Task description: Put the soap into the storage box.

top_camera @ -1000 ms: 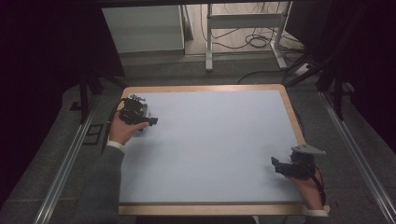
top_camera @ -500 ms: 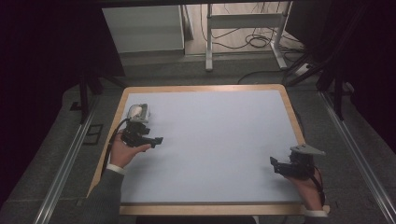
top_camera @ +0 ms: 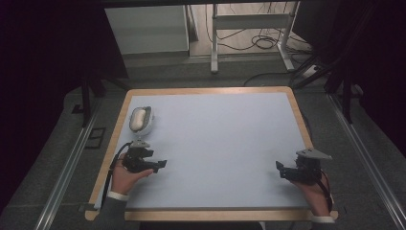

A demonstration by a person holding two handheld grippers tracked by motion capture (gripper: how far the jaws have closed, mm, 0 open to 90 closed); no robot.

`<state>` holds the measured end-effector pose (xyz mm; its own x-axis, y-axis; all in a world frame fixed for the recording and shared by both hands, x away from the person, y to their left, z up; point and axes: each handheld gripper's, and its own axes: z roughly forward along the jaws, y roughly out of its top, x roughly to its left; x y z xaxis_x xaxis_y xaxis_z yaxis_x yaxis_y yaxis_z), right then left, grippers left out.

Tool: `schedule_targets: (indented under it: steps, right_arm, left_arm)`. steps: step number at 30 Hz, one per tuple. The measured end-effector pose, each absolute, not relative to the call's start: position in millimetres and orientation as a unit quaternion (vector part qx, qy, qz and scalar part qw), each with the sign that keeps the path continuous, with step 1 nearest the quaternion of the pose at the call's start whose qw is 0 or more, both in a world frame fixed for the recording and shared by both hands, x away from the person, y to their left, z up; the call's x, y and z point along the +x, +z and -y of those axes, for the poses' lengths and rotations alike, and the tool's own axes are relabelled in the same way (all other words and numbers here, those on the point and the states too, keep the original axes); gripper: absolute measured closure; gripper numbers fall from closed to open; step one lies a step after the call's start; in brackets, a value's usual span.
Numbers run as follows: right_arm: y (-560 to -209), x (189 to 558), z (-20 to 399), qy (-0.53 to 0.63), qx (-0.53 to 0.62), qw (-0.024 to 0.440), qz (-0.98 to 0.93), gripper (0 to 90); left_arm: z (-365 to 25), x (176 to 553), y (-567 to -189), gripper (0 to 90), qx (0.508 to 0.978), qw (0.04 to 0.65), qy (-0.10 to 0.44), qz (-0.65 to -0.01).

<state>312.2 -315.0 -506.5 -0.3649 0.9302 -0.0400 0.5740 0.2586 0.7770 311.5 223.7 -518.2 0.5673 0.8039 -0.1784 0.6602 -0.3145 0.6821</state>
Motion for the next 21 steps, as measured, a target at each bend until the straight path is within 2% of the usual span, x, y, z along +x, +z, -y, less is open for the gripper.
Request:
schedule_targets:
  steps: [13,21]
  right_arm:
    - [-504.4,309.6,311.3,0.359,0.494,0.251,-0.751,8.7]
    - [-505.6,307.3,313.1,0.355,0.497,0.252,-0.750,8.6]
  left_arm:
    - [-227.9,299.1,-527.3,25.2,0.785,0.376,0.116,-0.479]
    - [-230.9,299.0,-533.7,24.5,0.791,0.367,0.107,-0.478]
